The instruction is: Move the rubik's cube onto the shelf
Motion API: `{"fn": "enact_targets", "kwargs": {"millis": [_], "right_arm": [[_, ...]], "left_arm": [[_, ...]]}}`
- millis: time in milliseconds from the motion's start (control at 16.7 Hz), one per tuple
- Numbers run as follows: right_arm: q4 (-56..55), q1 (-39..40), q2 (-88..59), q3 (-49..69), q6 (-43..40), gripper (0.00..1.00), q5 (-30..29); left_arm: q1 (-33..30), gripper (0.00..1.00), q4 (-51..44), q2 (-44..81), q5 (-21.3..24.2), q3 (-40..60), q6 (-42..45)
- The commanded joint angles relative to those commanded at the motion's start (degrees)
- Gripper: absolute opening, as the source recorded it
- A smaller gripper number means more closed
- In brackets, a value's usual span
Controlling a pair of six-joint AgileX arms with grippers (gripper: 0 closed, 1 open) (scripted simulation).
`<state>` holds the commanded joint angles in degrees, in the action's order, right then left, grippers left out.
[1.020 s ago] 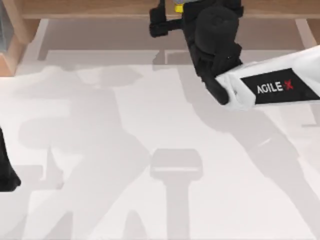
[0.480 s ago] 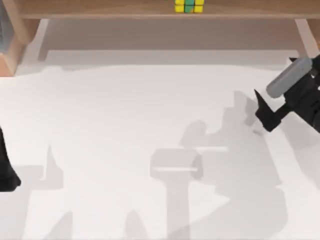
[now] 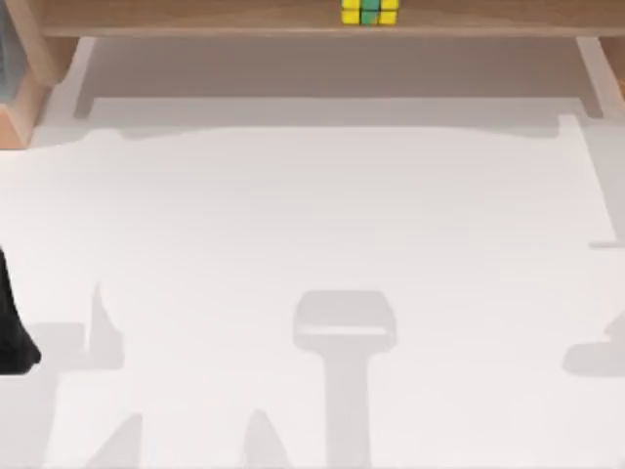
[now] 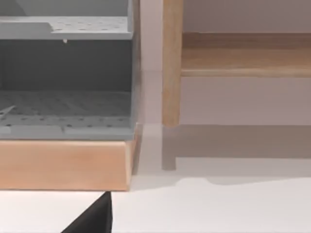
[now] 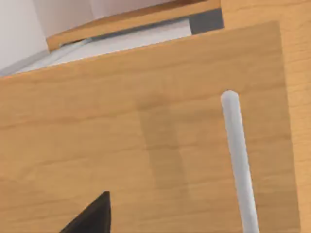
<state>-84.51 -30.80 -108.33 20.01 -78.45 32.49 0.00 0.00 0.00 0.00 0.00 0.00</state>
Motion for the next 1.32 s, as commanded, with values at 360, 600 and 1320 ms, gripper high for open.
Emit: {"fn": "enact_targets", "kwargs": {"millis": [360,600,1320], "right_arm": [[-7.96,-12.02,-8.30,4.88,-10.45,1.00,8.44],[-7.83,-11.82,-8.16,4.77,-10.37,1.00,8.32],[-4.81,-8.66,-9.74,9.38,-10.52,0.85,5.06]], "left_arm": [[0.00,1.00,0.00,0.00,0.00,0.00,0.00],[0.00,1.00,0.00,0.00,0.00,0.00,0.00],[0.00,1.00,0.00,0.00,0.00,0.00,0.00]]}}
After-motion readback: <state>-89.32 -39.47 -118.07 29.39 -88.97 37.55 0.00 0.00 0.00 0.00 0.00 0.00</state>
